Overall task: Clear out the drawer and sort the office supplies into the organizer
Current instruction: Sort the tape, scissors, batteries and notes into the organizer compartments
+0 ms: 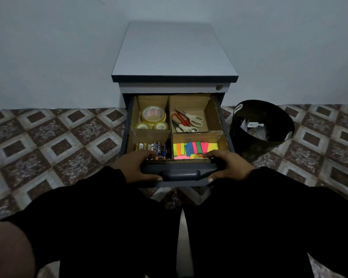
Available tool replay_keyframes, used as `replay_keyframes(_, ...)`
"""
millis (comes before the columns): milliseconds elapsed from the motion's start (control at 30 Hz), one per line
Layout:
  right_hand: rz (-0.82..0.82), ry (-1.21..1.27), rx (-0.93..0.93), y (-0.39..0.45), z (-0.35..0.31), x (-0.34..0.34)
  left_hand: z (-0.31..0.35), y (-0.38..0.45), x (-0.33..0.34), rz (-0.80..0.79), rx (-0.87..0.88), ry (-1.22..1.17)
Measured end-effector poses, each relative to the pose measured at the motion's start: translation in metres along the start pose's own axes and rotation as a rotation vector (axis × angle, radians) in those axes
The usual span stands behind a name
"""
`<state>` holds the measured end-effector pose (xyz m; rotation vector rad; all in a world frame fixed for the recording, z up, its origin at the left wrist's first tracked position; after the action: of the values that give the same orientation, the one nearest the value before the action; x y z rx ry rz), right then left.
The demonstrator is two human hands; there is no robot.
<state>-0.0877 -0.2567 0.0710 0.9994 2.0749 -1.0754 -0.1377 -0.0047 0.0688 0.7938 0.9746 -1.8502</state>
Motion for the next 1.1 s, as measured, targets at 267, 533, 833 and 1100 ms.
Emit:
replay_keyframes(267,0.17,-0.044,-0.08,0.002,0.003,0.004,-0.008,-0.002,0.007,0.091,0.063,0.178)
replay_keyframes(533,0.2,-0.011,-0.123,0.003,0.005,0.003,-0.009,0.0,0.003,0.249,0.109,0.205)
replay_keyframes(833,0.211,-0.049,-0.168,0.006,0.003,-0.003,-0.012,0.004,-0.003,0.323,0.129,0.185)
replay_keyframes(1100,0.235,-0.057,-0.207,0.027,0.001,-0.016,-0.017,0.024,-0.019,0.423,0.181,0.205)
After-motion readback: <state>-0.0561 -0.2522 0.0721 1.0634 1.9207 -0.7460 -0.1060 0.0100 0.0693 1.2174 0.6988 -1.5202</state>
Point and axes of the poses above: each hand's wrist, its own y-axis towards the middle knuckle, its own x-axis out of the palm, z = x × y, the point moved 6 cm from there along y, towards the middle knuckle, and after that the axes turned 9 degrees about x, right-handed, at the moved point
